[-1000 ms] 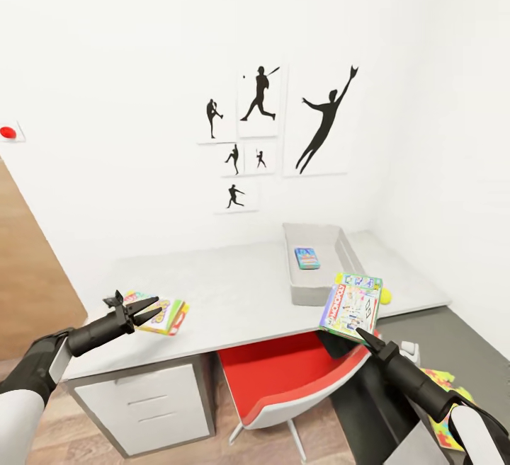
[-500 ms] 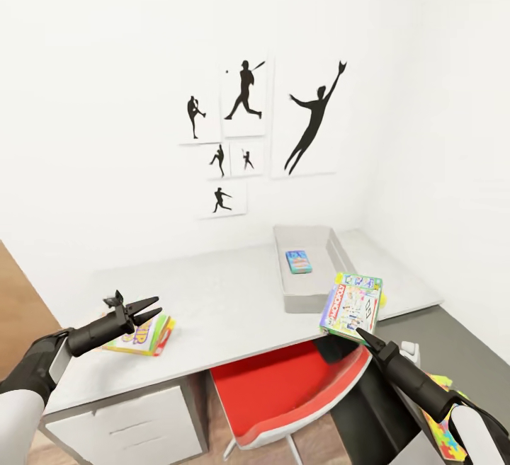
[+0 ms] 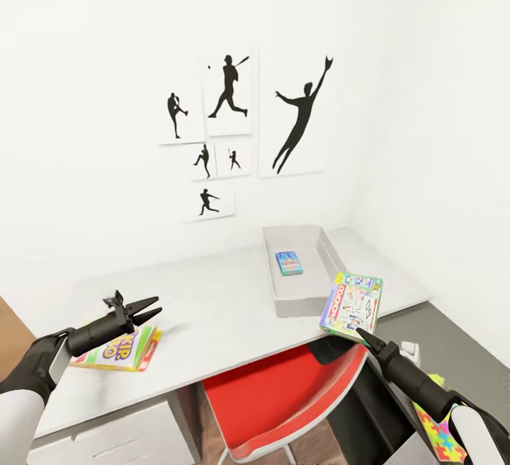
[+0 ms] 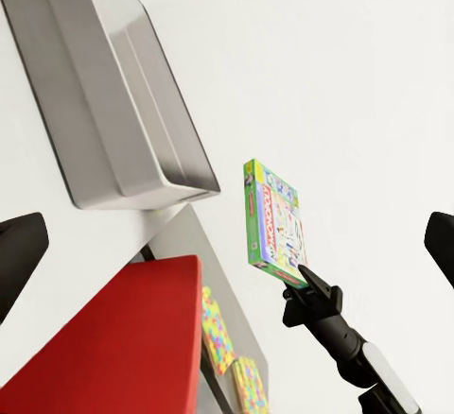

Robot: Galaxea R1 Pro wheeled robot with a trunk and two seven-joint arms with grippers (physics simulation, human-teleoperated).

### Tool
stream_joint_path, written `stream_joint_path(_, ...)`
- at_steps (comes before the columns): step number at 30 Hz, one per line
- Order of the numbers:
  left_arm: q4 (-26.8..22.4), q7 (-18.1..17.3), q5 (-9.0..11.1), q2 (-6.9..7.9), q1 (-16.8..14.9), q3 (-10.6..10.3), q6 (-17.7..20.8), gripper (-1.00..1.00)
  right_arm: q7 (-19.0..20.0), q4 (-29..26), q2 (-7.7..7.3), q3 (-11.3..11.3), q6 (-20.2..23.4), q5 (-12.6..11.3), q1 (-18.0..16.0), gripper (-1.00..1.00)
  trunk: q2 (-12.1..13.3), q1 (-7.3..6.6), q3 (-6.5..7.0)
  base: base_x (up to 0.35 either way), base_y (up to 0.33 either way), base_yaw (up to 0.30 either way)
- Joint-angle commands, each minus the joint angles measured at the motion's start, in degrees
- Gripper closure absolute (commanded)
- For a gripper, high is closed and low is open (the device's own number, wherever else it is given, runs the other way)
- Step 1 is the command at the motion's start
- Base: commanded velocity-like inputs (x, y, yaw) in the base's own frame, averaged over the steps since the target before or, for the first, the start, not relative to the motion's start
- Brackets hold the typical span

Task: Put all the toys in the child's room - the three board games (two on the bed and one on the table), the two jigsaw puzzles on the table, and the tennis ball on the table - inside the toy box on the table in the child's room.

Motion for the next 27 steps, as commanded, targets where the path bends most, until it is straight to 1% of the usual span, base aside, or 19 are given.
stream_joint_path(1,0.0,-0.21,-0.01,0.0,-0.05,0.05,0.6,-1.0,0.08,-0.01,0.01,-0.1,0.41,-0.18,-0.07,1.0,-0.13,0.03,-0.16,0.001,0.0,-0.12)
stream_joint_path(14,0.0,-0.21,-0.01,0.0,-0.01,0.05,0.63,-1.0,0.08,-0.03,0.01,-0.1,0.43,-0.18,-0.06,1.0,-0.13,0.03,-0.66,0.006,0.007,-0.114)
stream_joint_path(19,0.0,-0.21,-0.01,0.0,-0.04,0.05,0.61,-1.0,0.08,-0.03,0.01,-0.1,0.41,-0.18,-0.07,1.0,-0.13,0.03,-0.84,0.138,0.099,-0.109)
stream_joint_path(27,0.0,-0.21,-0.01,0.0,-0.04,0.05,0.6,-1.0,0.08,-0.03,0.01,-0.1,0.41,-0.18,-0.07,1.0,-0.13,0.03,-1.13,0.133,0.013,-0.106)
